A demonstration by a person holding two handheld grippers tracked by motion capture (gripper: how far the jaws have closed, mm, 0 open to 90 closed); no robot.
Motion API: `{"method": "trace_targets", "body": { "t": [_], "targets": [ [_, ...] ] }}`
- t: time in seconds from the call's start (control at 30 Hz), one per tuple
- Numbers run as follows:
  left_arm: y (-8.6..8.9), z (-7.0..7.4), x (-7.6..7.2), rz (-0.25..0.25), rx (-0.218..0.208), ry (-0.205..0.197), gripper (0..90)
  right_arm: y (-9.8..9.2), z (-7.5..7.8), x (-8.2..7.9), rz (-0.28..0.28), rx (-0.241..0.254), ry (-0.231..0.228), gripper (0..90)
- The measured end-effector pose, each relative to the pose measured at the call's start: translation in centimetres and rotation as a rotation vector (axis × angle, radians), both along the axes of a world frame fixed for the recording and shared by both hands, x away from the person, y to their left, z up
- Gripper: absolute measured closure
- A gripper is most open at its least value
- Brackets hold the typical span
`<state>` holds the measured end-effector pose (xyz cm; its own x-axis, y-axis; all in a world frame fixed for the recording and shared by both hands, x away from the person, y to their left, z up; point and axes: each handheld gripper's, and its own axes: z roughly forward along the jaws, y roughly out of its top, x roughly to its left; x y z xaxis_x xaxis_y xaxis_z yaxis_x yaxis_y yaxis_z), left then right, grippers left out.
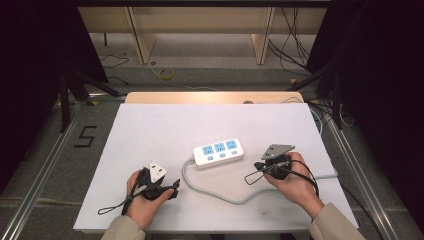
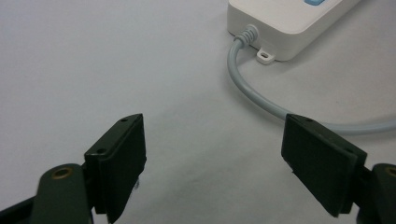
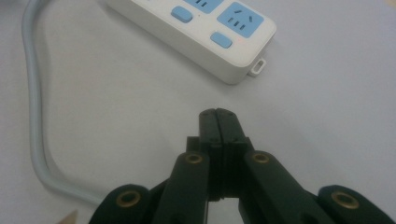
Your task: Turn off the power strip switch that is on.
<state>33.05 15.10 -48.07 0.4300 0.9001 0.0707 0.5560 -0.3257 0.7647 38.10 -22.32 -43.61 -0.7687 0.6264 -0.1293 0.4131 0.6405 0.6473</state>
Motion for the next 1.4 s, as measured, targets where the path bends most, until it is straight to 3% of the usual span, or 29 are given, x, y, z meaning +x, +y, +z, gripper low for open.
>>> {"method": "trace_targets", "body": {
  "t": [1.4],
  "targets": [
    [0.0, 0.0, 0.0, 0.006, -0.003, -0.013, 22.7, 1.5, 1.0, 1.8, 0.0, -0.034, 0.039, 90.0]
  ]
}}
